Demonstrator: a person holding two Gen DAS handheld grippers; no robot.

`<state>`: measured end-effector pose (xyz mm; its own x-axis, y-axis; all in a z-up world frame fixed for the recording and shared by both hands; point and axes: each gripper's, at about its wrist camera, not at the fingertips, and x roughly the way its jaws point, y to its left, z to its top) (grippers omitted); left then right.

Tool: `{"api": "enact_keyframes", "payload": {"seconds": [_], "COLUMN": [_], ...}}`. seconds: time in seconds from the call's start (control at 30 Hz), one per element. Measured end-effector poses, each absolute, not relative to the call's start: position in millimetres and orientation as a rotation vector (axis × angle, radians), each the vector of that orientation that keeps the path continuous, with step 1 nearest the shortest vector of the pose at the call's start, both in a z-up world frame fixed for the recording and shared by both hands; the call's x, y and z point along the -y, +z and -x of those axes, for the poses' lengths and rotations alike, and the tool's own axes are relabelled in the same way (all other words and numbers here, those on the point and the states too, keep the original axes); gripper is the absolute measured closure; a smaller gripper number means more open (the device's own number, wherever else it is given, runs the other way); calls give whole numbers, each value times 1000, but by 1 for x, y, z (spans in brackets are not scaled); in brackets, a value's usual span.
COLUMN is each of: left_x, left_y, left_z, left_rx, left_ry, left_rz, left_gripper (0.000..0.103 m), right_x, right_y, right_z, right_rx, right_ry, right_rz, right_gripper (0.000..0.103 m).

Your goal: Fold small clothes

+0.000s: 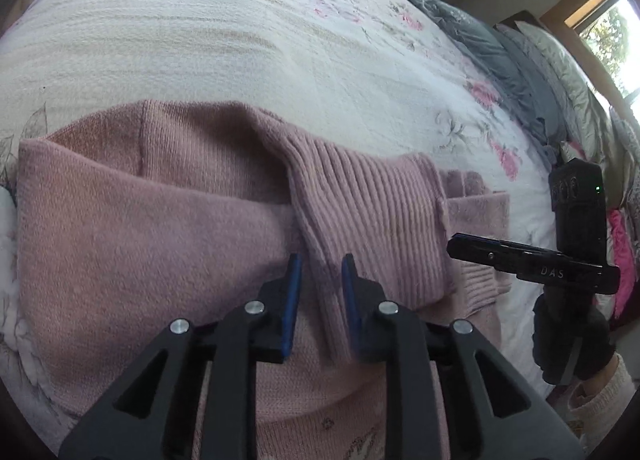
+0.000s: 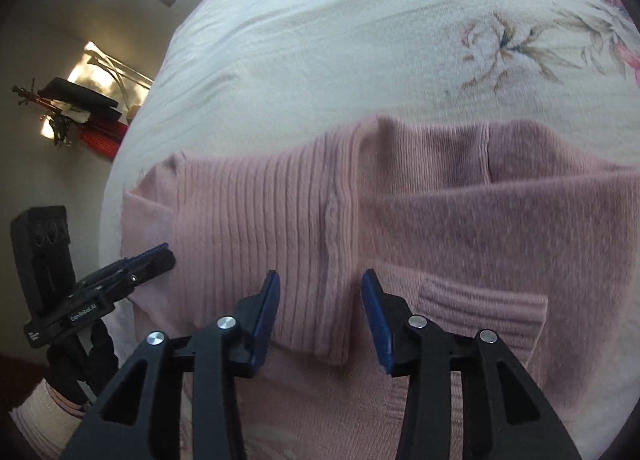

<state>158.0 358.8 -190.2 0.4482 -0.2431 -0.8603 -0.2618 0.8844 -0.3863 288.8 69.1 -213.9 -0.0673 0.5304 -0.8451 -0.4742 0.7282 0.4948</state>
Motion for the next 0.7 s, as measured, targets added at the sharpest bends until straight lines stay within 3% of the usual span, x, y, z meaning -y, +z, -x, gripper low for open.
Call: {"api": "enact_keyframes", "payload": {"seconds": [0.07,0.17,0.33,0.4,0.7], "left_x": [-352,-354,-352,-347,-323], "left_y": [-199,-201,-177,-164,-145], "left_z": [-157,-155,-125,-100,63], "left_rx": [-1137,-1128,-1124,-1115,-1219], "left_ry": [42,47,95,101,239], "left_rz": [467,471,428,413,446], "left_gripper": [82,82,82,76,67], "right_x": [-69,-64,-30,-7,102], "right_y": [-229,-234,-202,-189,-170], "right_z": [-281,-281,-265,-248,-124], "right_rx": [-1445,-1436,-1374,-1361,-1391], "right_ry": [754,731,772,766,642], "right_rz": [-9,-57,-107,-132,-72], "right_gripper": [73,74,65,63,53]}}
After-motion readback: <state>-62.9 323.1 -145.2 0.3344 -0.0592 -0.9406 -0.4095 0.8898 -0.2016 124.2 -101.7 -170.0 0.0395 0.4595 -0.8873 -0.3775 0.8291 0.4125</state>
